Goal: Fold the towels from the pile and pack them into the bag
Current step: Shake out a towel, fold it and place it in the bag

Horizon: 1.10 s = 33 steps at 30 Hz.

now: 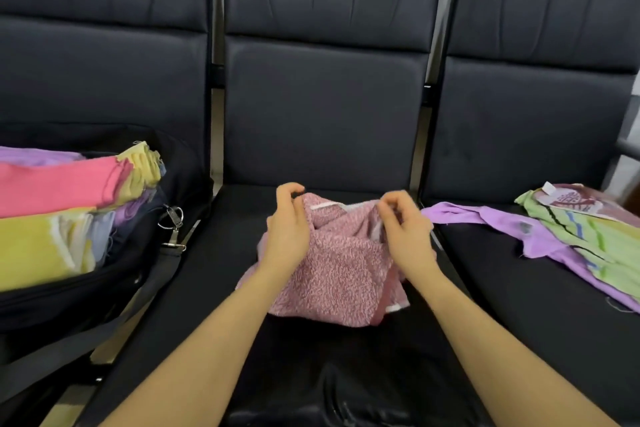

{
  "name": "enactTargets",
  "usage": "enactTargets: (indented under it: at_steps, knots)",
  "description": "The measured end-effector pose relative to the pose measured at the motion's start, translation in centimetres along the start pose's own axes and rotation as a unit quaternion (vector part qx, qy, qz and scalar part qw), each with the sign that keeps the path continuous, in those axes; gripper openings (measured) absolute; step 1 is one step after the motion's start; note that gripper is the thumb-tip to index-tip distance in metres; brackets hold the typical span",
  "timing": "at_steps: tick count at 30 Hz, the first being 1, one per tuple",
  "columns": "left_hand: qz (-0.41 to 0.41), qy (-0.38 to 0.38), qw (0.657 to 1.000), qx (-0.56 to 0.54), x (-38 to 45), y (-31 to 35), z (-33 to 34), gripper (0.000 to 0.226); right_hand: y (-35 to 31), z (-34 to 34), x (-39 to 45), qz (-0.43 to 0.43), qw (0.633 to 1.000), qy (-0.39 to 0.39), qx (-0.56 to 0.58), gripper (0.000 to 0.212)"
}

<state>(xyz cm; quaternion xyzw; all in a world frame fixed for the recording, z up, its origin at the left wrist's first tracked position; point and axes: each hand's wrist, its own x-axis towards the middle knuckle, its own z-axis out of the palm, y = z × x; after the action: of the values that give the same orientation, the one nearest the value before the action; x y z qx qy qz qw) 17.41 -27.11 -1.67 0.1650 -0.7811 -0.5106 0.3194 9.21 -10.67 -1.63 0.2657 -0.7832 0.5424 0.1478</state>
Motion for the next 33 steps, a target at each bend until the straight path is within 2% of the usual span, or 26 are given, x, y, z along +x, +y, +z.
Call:
enactTargets:
  at_steps: [3, 5, 6, 7, 9, 13, 16, 21, 26, 33]
  knots:
    - [0.127, -0.013, 0.988, 0.088, -0.2, 2.5, -1.6, 0.017, -4.4, -1.1, 1.6, -0.033, 0.997, 0.045, 0.059, 0.024]
    - [0.2, 0.009, 0.964, 0.176, -0.1, 3.8, -2.5, 0.037, -7.0, -1.9, 2.3, -0.047, 0.996, 0.049, 0.063, 0.023]
    - [0.212, 0.025, 0.957, 0.196, 0.1, 4.3, -2.9, 0.045, -8.0, -2.2, 2.6, -0.057, 0.995, 0.052, 0.056, 0.023]
    - [0.211, 0.038, 0.956, 0.201, 0.2, 5.1, -3.3, 0.048, -8.9, -2.4, 2.9, -0.07, 0.995, 0.056, 0.046, 0.024]
    - [0.199, 0.038, 0.96, 0.192, 0.4, 6.4, -4.0, 0.04, -10.3, -2.9, 3.4, -0.101, 0.993, 0.06, 0.028, 0.026]
    - [0.214, -0.034, 0.961, 0.169, 0.4, 9.1, -4.6, 0.027, -13.0, -3.9, 4.4, -0.141, 0.989, 0.041, 0.018, 0.01]
    - [0.199, -0.059, 0.973, 0.102, 0.1, 10.8, -4.6, 0.012, -14.2, -4.7, 5.1, -0.16, 0.987, 0.026, 0.014, 0.009]
    - [0.193, 0.025, 0.98, 0.046, 0.1, 12.7, -4.6, 0.018, -13.8, -4.8, 4.7, -0.113, 0.992, 0.051, -0.019, 0.022]
    - [0.163, 0.069, 0.983, 0.049, 0.8, 13.8, -4.5, 0.027, -13.0, -3.7, 1.8, -0.082, 0.994, 0.059, 0.036, 0.003]
    - [0.108, 0.136, 0.982, 0.075, 1.0, 13.6, -4.9, 0.026, -12.3, -1.2, -1.8, -0.064, 0.997, 0.049, -0.012, 0.018]
